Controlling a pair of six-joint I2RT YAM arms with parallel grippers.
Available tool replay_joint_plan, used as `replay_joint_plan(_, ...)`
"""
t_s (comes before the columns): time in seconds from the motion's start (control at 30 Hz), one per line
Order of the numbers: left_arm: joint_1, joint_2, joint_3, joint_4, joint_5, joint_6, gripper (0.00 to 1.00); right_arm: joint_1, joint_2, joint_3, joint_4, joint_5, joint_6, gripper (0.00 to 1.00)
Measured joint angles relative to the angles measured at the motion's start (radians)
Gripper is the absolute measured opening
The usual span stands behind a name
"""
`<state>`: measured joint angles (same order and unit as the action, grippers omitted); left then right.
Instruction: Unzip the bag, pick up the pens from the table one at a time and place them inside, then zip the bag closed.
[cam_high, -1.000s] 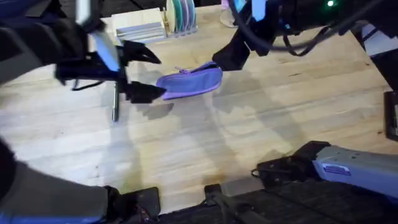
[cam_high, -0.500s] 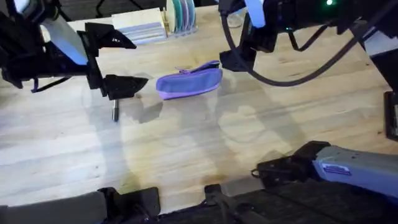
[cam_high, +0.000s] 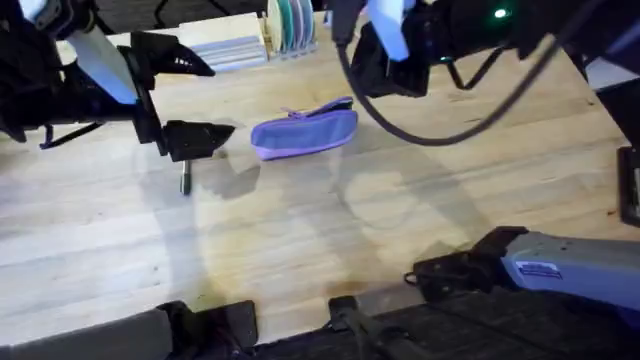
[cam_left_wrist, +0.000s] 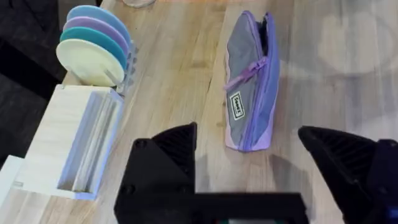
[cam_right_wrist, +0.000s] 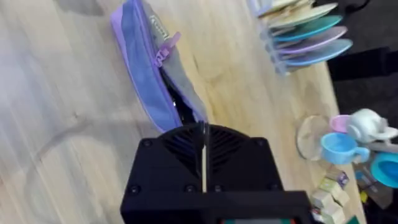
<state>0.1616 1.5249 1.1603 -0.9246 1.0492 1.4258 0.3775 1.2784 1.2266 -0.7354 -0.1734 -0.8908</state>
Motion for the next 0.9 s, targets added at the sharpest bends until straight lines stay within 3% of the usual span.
replay_joint_plan(0.57, 0.000, 0.000, 0.000, 0.000, -0.003, 0.000, 0.994, 0.000, 0.262, 0.000, 0.002, -0.099, -0.084, 0.034)
replay_joint_plan(0.9, 0.000, 0.000, 0.000, 0.000, -0.003, 0.000, 0.993, 0.000, 0.334, 0.000, 0.031, -0.135, -0.113, 0.034)
